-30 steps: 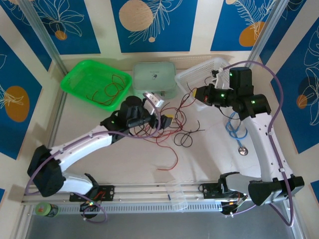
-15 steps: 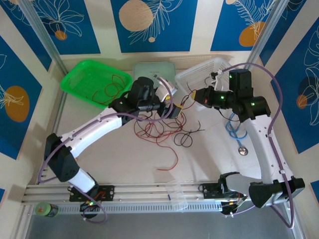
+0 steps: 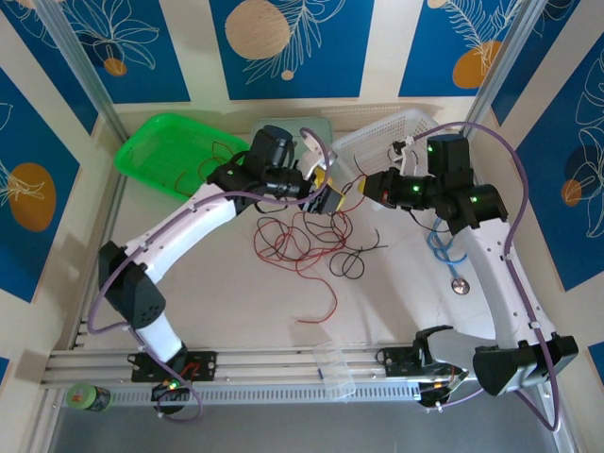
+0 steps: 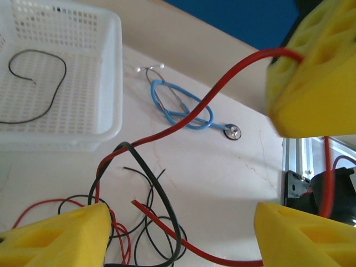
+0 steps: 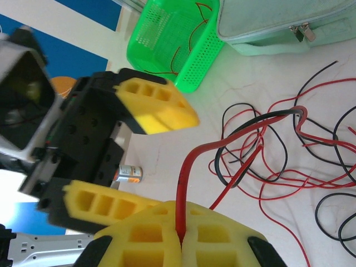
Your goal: Untangle the cables
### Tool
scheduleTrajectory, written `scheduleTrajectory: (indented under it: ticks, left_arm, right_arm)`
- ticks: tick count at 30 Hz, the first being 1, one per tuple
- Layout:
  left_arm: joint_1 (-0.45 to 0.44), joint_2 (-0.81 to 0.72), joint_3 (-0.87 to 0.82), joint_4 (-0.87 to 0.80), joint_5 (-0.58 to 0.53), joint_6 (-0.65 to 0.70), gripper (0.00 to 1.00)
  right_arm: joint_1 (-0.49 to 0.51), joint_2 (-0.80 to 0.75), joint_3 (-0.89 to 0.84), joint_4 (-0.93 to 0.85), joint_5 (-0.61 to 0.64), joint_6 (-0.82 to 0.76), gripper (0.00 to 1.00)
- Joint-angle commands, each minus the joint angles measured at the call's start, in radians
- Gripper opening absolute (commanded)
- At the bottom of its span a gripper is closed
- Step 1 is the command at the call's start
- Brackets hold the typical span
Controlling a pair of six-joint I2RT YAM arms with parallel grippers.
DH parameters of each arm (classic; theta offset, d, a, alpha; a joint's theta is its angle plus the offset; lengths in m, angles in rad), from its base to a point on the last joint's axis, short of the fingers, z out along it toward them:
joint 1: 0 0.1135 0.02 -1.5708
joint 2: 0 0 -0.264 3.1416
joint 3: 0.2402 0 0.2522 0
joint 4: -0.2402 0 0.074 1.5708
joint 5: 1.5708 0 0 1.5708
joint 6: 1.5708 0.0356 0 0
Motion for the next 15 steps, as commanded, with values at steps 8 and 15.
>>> scheduleTrajectory:
  ticks: [8,15]
  left_arm:
    - [0.004,0.067,0.055,-0.006,0.045,-0.014,0.53]
    - [0.003,0.057,0.023,0.079,-0.008,-0.06,0.0]
  right_arm:
    - [0.02,-0.012,-0.005,0.01,-0.019,-0.016,0.0]
    - [0.023,-0.023,-0.016,0.006,0.011,-0.014,0.0]
